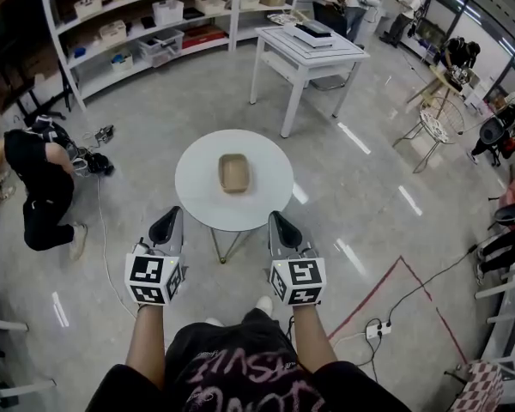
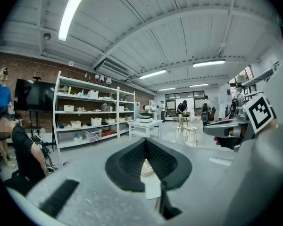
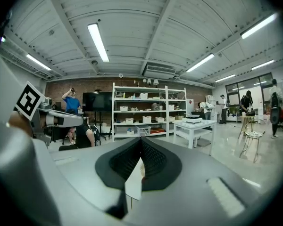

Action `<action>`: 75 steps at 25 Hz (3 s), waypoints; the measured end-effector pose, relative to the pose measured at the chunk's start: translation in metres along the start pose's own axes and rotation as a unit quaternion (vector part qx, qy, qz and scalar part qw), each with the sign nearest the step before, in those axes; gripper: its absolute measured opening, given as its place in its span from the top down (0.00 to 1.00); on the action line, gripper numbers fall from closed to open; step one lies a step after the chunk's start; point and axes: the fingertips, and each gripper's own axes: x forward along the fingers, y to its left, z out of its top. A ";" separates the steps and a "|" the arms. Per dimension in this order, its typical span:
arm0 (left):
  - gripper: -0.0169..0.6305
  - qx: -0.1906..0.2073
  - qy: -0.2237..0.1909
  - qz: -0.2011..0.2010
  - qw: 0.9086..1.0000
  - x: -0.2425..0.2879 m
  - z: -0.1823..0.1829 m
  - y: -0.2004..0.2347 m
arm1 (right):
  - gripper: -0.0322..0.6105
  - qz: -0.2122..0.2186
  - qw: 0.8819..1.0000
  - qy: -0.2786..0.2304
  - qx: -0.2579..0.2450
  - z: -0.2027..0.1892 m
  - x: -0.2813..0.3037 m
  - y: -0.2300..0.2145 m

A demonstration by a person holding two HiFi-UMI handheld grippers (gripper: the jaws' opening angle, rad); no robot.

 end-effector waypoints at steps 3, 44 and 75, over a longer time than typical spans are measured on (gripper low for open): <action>0.98 -0.002 0.003 -0.003 1.000 0.002 -0.003 0.000 | 0.94 0.002 1.000 -0.002 -0.006 0.000 0.001 0.001; 0.98 -0.017 0.019 -0.011 1.000 0.008 -0.026 0.025 | 0.94 -0.005 1.000 0.003 -0.003 -0.003 0.020 0.014; 0.98 -0.022 0.082 0.009 0.996 0.204 -0.037 0.066 | 0.94 0.023 0.998 0.042 0.038 -0.020 0.200 -0.107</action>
